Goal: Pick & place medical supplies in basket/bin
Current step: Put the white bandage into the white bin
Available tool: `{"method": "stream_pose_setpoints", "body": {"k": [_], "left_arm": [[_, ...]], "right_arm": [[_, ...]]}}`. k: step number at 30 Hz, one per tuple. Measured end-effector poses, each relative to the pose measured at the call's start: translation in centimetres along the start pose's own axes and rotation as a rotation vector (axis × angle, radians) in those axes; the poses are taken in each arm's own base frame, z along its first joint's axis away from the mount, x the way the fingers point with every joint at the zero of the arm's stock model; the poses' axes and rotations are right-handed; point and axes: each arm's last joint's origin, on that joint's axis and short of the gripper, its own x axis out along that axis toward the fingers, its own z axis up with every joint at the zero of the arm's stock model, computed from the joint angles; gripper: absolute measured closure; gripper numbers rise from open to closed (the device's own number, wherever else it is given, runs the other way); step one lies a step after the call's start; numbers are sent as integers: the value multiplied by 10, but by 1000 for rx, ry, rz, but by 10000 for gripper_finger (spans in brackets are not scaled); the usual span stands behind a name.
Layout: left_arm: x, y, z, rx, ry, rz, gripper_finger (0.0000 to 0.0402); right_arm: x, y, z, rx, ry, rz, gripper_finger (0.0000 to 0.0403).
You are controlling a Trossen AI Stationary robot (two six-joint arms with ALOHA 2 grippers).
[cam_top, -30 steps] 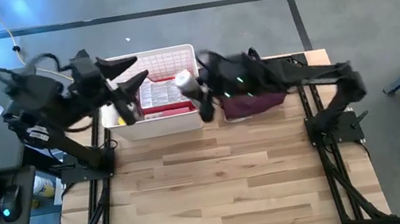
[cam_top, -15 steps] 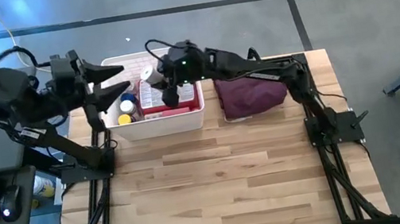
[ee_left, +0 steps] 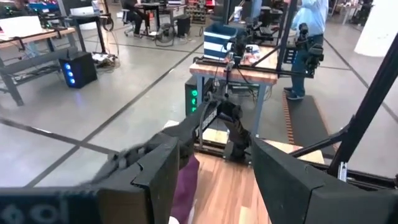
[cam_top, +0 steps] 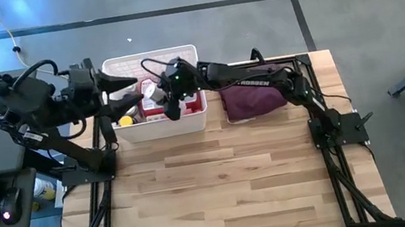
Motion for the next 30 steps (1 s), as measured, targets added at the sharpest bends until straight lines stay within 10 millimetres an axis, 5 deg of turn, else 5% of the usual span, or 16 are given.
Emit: {"method": "stream_pose_setpoints", "body": {"k": [8,20,30], "left_arm": [[2,-4,2,-19,-13,-60,170],[0,-3,3,-80,-12,-90,170],[-20,12,1,-62,-1,-95,170]], "right_arm": [[19,-6,-33,44,97,-16,272],[20,-6,-35,104,116,7,208],[20,-4,-38,108,143,32,170]]}}
